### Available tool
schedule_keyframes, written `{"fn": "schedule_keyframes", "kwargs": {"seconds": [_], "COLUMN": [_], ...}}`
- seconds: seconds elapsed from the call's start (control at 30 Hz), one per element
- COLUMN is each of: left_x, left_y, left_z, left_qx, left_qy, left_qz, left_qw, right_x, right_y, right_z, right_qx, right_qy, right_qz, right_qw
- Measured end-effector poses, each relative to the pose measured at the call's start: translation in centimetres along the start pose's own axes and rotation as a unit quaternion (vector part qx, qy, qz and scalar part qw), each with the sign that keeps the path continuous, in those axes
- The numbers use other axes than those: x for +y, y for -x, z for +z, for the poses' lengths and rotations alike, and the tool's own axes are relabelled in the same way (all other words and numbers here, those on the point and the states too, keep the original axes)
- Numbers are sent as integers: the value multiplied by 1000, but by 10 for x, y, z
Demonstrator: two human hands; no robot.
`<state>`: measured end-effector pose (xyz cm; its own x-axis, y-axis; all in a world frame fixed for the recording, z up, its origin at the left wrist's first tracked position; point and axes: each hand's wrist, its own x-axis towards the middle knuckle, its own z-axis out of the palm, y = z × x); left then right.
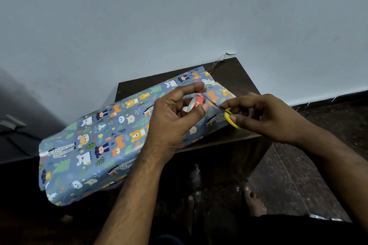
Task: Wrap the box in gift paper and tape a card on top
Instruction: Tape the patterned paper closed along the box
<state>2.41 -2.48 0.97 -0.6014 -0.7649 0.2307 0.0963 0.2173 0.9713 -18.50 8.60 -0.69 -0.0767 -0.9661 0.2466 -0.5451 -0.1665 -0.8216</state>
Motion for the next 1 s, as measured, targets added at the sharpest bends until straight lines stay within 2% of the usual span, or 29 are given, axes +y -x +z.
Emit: {"fn": "schedule_keyframes", "kwargs": {"seconds": [0.77,0.87,1.0], "left_x": [-5,-9,-10], "left_y": [-2,-3,-4], "left_z": [0,-1,-1], "left_qx": [13,29,41], "left_qy": [2,10,12], "left_qz": [-4,-11,-13], "left_qw": [1000,999,999], "right_x": [8,6,12], "right_y": [0,3,1], "right_z": [2,-1,-3], "right_qx": [2,29,126], "right_qy": [55,65,120], "right_qz": [-18,-9,39], "right_qw": [998,997,984]}}
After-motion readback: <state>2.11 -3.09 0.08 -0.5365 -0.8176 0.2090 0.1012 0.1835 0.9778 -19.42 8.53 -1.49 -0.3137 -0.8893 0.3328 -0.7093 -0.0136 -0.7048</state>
